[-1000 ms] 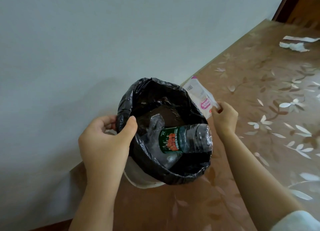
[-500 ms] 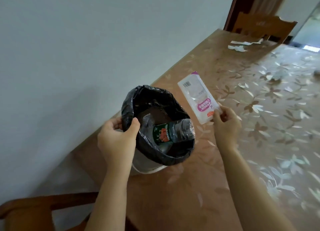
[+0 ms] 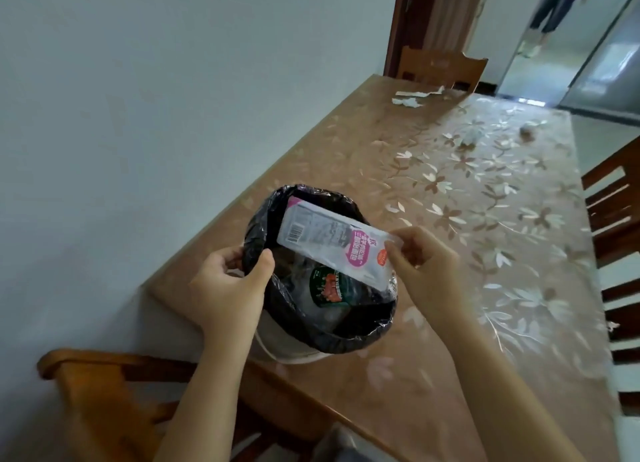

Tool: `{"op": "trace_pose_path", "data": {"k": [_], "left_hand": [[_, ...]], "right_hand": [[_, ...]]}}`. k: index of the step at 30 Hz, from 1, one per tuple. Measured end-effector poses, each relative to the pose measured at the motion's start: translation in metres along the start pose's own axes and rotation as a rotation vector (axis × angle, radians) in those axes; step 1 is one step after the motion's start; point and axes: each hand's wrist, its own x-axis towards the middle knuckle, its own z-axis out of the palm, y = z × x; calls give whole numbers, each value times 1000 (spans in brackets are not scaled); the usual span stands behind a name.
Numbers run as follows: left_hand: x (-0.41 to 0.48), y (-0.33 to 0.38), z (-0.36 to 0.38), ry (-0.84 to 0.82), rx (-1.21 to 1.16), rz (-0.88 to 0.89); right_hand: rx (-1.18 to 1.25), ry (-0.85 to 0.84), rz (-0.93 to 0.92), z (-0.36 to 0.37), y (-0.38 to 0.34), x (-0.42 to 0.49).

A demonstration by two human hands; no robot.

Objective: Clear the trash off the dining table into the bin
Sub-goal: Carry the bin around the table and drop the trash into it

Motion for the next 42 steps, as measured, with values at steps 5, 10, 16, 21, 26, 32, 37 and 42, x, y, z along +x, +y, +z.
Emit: {"op": "trace_pose_path", "data": {"k": [5,10,16,21,26,32,37,42], "left_hand": [[-47,9,-20,-90,-31,91],[-91,12,-25,-252,-35,135],[-145,19,-13,-386,-54,117],[-199,41,6,-500,-109,149],[-273,65,34,-611,-102,185],[-390,97,68,-692,-82,268],[-484,120,106,-813,-75,244],[-553,133,146,-920,-68,227]], "right_hand": [[-91,-69,-28,-16,-10,-51],[-170,-34,33,-51,-6,-112],[-281,68,170,-115,-3,-167],[-450,168,204,-173,-3,-196],[-559,265,288,-252,14,-263],[-609,360,427,-361,48,-352],[-670,441,522,-444,72,-418],[-722,470,625,-504,97,-460]]}}
